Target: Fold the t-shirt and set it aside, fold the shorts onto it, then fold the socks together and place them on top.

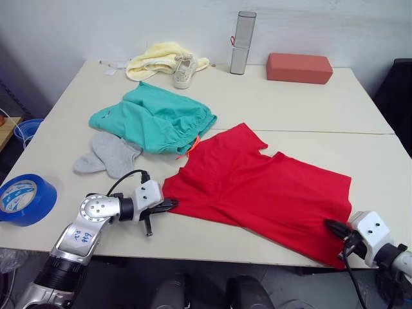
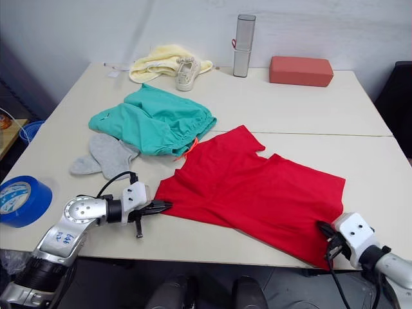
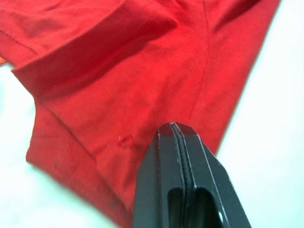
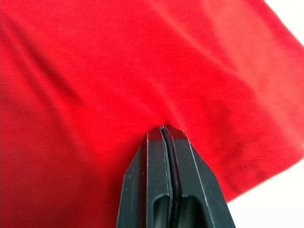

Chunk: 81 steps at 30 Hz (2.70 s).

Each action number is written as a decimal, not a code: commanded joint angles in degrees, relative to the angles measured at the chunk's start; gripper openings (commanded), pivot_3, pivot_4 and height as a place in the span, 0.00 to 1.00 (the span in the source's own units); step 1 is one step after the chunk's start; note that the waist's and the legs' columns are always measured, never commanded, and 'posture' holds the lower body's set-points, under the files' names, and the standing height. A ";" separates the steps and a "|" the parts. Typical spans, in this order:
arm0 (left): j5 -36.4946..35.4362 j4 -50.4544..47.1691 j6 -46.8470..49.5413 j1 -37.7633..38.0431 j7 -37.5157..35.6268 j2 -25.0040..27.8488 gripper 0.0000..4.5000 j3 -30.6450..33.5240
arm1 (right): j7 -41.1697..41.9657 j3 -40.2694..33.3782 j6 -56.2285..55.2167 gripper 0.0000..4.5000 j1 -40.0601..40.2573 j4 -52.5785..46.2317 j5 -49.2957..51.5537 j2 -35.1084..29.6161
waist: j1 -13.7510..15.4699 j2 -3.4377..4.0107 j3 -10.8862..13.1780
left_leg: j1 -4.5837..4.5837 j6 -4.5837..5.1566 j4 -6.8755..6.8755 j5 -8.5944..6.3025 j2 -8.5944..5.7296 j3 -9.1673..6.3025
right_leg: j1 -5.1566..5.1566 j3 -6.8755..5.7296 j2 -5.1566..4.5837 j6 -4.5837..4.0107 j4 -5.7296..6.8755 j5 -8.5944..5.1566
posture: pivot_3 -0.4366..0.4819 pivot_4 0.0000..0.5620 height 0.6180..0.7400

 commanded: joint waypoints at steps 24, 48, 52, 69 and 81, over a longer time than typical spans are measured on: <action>3.18 -0.83 4.50 -1.44 3.85 -4.35 0.00 -3.27 | 8.85 0.73 1.19 0.00 9.11 -7.35 0.41 -2.87 | 0.36 -0.02 0.52 | -0.08 0.12 0.10 0.01 -0.04 -0.04 | 0.01 -0.14 -0.01 0.04 0.11 0.02 | 0.48 0.27 1.00; -11.49 -13.48 2.34 7.88 -4.32 0.50 0.48 7.68 | 22.96 -15.87 13.90 0.65 17.24 -13.09 20.10 -7.10 | 0.21 0.03 0.91 | -0.16 0.13 0.00 -0.04 -0.01 -0.03 | -0.03 -0.04 -0.02 0.02 -0.12 0.01 | 0.48 0.27 1.00; -7.30 -10.47 -3.38 6.80 -5.57 1.24 0.61 6.24 | 24.53 -12.64 5.86 0.96 16.32 -11.46 12.80 -7.15 | 0.32 0.05 0.93 | -0.17 0.10 -0.05 -0.05 -0.01 -0.03 | -0.08 -0.04 -0.02 -0.02 -0.15 -0.01 | 0.48 0.27 1.00; 7.57 1.41 -14.89 0.99 -3.47 3.31 0.61 1.38 | 13.14 -4.12 -14.33 0.99 15.81 -5.91 -9.58 -0.36 | 0.34 0.04 1.00 | -0.19 -0.21 -0.06 -0.18 -0.01 -0.03 | -0.14 -0.08 -0.02 -0.02 -0.12 -0.01 | 0.48 0.27 1.00; 12.21 11.51 -14.49 -6.04 -4.09 2.92 0.34 -5.34 | 8.23 -0.28 -14.97 0.55 12.35 -2.53 -12.68 -1.26 | -0.06 -0.49 0.64 | 0.57 -0.23 -0.08 -0.09 0.02 -0.04 | 0.66 -0.03 -0.02 0.06 -0.16 0.05 | 0.48 0.27 1.00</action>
